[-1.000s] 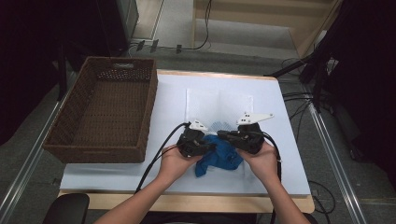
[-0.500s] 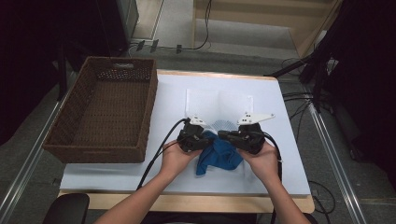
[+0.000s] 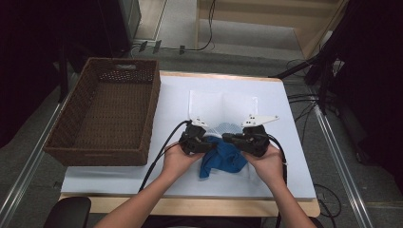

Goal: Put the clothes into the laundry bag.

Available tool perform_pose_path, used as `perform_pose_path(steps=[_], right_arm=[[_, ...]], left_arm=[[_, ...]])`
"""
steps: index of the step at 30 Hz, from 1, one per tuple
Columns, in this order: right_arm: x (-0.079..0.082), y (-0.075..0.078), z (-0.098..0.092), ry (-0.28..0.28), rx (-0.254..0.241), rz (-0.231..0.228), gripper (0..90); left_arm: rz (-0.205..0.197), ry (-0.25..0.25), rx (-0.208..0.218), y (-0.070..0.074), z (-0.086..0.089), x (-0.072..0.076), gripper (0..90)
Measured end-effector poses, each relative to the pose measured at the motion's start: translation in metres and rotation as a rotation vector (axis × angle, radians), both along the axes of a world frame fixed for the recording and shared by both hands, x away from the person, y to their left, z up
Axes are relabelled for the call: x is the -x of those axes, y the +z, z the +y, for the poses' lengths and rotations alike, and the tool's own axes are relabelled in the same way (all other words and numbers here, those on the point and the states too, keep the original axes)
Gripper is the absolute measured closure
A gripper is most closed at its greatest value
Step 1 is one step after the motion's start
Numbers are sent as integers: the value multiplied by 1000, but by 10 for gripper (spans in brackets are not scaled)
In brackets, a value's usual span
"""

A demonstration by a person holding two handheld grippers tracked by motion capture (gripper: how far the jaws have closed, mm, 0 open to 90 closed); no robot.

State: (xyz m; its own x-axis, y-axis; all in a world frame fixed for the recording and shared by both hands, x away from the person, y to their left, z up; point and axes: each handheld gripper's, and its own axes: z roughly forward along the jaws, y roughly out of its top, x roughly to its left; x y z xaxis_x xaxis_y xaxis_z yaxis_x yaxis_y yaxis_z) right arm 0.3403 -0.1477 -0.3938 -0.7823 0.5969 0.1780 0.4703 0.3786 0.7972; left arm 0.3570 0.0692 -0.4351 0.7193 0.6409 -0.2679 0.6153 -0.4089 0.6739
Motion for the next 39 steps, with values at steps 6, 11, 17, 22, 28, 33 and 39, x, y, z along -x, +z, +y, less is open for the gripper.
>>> perform_pose_path(steps=[6,11,17,22,28,33,39], right_arm=[[0,0,0,-1,1,7,900],[0,0,0,0,2,9,900],[-1,-1,0,-2,-3,3,900],[-1,-1,-1,-4,0,5,900],[-1,-1,-1,-6,3,4,900],[-1,-1,0,-6,4,10,900],[-1,-1,-1,-6,1,9,900]], left_arm=[[29,-20,33,6,4,4,506],[32,-64,16,8,3,10,424],[27,-86,14,14,8,17,340],[20,-100,14,25,14,25,313],[6,-99,18,33,24,35,316],[9,-105,10,31,32,43,327],[24,-105,-7,22,37,52,332]])
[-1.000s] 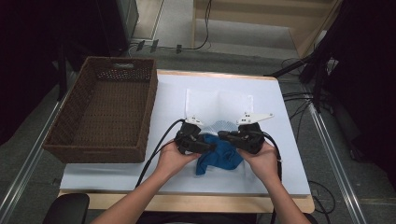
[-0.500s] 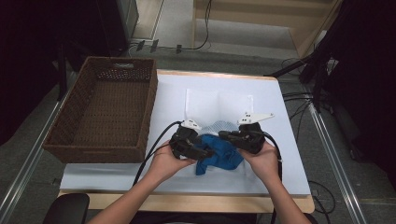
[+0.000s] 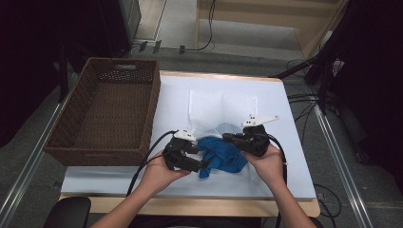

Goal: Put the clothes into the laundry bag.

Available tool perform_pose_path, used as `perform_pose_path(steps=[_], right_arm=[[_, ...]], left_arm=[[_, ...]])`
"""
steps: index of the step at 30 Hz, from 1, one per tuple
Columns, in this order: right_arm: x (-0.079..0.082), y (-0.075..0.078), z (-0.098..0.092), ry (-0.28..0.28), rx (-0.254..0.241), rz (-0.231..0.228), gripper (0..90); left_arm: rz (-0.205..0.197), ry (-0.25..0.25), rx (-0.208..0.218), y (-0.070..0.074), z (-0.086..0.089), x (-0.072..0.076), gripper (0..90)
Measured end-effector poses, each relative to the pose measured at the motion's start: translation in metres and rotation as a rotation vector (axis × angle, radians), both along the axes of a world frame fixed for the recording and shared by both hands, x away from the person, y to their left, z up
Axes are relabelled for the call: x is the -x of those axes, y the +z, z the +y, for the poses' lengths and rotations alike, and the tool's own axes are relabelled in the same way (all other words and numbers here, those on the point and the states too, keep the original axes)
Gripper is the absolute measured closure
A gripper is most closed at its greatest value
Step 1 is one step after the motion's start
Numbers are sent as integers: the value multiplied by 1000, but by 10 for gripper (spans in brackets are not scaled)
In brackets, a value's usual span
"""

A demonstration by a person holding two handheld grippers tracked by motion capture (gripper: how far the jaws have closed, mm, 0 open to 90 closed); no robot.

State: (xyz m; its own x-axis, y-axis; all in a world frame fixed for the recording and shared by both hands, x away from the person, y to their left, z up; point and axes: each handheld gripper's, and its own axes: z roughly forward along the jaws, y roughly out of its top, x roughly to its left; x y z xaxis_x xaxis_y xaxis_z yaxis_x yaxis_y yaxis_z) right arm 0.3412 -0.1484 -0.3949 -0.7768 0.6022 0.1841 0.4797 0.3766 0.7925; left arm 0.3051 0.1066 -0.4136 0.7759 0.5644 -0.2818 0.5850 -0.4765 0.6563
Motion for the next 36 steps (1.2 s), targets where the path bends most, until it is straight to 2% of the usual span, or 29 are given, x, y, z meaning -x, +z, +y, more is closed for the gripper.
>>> perform_pose_path(steps=[4,8,10,14,21,24,30,36], right_arm=[[0,0,0,1,5,-4,900],[1,0,0,-1,4,-4,900],[1,0,0,-1,6,-7,900],[0,-1,-1,-2,4,-6,900],[0,0,1,-2,6,-6,900],[0,-1,0,-3,3,-1,900],[1,-2,1,-3,2,-2,900],[3,-3,0,-10,8,2,900]], left_arm=[[23,-16,5,-12,1,4,336],[20,-24,-7,-21,1,7,340],[24,-22,-23,-25,0,7,343],[41,-15,-22,-34,-3,7,352],[47,-28,-36,-44,-12,7,365],[36,-26,-57,-48,-16,7,384],[8,-17,-42,-51,-16,5,468],[12,7,-35,-53,-17,2,638]])
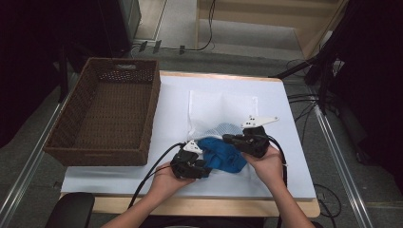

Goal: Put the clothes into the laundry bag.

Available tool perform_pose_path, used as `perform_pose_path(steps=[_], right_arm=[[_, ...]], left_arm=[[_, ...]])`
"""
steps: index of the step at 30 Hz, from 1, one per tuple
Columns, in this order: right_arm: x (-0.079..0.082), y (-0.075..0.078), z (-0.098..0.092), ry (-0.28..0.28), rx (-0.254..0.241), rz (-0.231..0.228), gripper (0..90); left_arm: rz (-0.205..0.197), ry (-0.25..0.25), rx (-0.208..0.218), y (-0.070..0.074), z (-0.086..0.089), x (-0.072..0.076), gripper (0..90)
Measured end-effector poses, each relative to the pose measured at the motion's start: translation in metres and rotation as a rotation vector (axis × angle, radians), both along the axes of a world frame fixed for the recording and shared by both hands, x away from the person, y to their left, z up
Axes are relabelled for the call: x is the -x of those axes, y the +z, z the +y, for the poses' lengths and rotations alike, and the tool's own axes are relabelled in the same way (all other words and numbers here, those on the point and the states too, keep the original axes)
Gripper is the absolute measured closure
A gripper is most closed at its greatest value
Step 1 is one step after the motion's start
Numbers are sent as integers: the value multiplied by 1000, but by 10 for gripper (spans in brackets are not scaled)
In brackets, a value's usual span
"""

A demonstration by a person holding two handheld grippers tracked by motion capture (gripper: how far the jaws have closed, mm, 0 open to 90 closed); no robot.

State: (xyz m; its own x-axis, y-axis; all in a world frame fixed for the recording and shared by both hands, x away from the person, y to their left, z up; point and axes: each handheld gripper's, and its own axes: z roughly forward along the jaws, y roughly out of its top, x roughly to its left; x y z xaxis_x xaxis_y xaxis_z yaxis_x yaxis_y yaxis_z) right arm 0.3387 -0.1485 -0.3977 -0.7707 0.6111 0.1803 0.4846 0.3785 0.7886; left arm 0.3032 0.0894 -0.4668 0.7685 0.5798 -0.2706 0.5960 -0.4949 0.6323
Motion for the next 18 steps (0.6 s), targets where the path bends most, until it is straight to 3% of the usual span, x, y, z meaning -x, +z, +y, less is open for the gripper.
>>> perform_pose_path(steps=[2,6,9,18], right_arm=[[0,0,-1,-1,-1,-1,900],[1,-1,-2,-5,4,1,900],[1,-2,-3,-5,6,1,900],[3,1,-5,-12,1,-4,900]], left_arm=[[-3,4,-12,0,1,-1,705],[38,9,7,-1,4,-5,829],[48,9,9,0,3,-6,862],[-36,-8,76,32,-5,-6,869]])
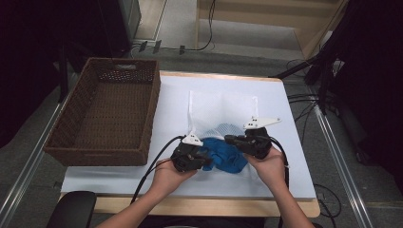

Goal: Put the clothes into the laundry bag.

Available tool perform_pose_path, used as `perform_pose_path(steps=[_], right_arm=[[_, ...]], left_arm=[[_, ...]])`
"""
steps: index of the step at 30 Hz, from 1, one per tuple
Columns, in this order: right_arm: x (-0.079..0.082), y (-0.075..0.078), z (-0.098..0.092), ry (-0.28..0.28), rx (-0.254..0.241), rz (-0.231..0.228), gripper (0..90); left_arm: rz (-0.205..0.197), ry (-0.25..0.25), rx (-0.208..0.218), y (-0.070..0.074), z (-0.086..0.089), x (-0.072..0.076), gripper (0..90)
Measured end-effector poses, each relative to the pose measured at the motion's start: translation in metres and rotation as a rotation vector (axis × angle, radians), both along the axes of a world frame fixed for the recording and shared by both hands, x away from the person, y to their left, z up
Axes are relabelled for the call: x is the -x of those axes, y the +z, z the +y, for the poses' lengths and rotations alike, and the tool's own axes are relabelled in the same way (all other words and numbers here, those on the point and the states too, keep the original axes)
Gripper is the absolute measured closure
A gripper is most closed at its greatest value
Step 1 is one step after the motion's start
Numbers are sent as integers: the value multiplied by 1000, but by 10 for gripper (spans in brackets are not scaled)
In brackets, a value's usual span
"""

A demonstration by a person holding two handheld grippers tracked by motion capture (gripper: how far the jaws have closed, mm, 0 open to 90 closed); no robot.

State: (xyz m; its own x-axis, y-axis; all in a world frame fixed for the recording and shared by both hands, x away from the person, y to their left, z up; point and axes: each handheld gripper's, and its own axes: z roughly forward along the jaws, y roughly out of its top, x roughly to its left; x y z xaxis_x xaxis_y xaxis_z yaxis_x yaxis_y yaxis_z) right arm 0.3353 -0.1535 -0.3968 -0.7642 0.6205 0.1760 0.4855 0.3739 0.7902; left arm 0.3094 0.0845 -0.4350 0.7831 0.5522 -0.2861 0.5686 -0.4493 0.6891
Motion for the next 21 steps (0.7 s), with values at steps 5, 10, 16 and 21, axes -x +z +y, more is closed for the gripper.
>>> perform_pose_path(steps=[5,10,16,21], right_arm=[[1,1,-1,-7,-8,-2,900],[1,1,-2,-7,-11,-1,900],[1,2,-3,-8,-15,0,900],[1,2,-3,-6,-14,-5,900]], left_arm=[[-27,0,16,8,-10,-6,869],[-53,-2,7,12,-20,-14,869],[-71,7,-1,10,-30,-24,868],[-75,17,-19,4,-36,-30,866]])
